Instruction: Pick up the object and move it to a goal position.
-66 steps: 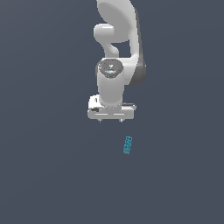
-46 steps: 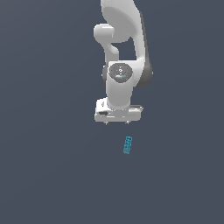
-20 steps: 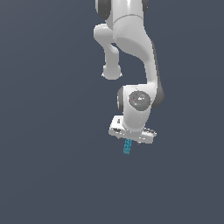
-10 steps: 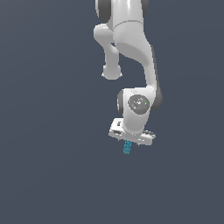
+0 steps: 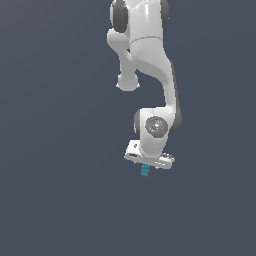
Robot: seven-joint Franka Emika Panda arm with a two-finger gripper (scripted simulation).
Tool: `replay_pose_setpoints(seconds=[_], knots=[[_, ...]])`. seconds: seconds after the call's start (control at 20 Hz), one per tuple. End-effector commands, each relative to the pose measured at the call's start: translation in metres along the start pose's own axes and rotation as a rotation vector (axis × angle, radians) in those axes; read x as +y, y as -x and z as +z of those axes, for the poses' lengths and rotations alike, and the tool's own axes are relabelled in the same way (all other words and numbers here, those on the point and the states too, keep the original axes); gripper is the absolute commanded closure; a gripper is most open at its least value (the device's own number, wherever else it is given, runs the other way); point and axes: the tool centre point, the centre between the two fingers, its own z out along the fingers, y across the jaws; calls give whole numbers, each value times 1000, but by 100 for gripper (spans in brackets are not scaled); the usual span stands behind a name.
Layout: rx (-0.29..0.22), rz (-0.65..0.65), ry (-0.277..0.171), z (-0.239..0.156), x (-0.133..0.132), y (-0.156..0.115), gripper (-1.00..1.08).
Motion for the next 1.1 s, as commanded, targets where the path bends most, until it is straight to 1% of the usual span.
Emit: replay_pose_setpoints(seconds=[0.0, 0.65, 1.05], knots=[[2, 0, -1, 0, 0, -1, 108], [1, 0, 0, 0, -1, 1, 108], [1, 0, 0, -6, -4, 18, 108]])
